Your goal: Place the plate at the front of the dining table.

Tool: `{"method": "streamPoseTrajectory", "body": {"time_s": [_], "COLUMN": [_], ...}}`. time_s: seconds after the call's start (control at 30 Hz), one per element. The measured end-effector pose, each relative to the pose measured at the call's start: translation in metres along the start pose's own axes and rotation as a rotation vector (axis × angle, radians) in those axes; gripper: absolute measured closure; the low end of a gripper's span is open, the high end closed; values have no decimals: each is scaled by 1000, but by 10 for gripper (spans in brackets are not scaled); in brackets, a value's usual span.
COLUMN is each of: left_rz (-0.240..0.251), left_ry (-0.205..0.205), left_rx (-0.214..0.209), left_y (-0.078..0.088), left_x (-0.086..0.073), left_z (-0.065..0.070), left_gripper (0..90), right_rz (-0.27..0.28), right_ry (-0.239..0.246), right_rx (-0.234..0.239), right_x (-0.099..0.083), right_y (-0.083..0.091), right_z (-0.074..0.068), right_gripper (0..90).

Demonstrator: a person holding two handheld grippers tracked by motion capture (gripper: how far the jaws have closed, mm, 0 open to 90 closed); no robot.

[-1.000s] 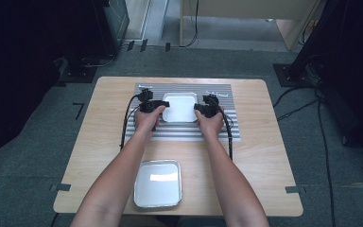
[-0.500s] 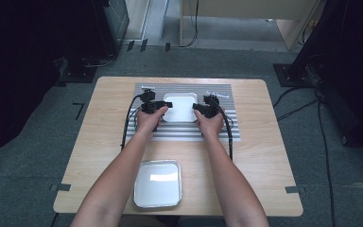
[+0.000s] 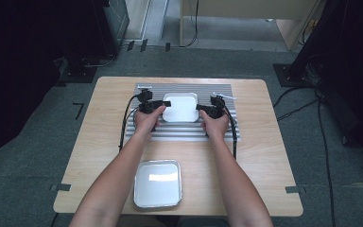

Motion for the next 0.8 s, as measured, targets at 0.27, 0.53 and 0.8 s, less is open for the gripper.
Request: {"method": "streamPoseTrajectory", "body": {"time_s": [0.27, 0.53, 0.8], "left_rz": [0, 8, 15], "left_ry": [8, 12, 7], "left_rx": [-8, -10, -11], "left_y": [-1, -3, -4], "left_x": [-3, -3, -3], "left_z": [-2, -3, -3], "left_gripper": [491, 484, 484], "right_rz": [-16, -8, 13], "right_ry": [7, 13, 10], "right_rx": [-16, -15, -25], "right_x": [-7, -11, -17], "right_y": [1, 2, 4], "right_z": [-6, -7, -9], "right_gripper": [852, 854, 859]}}
Point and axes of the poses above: each handheld gripper's, and its own axes: y roughly backward along the jaws, x roughly out of its top, z roughly to its right, the point moved 1 cm from there along -y, roughly forward along the jaws, and after that the axes turned 7 degrees about -y, right-handed, at the moved point
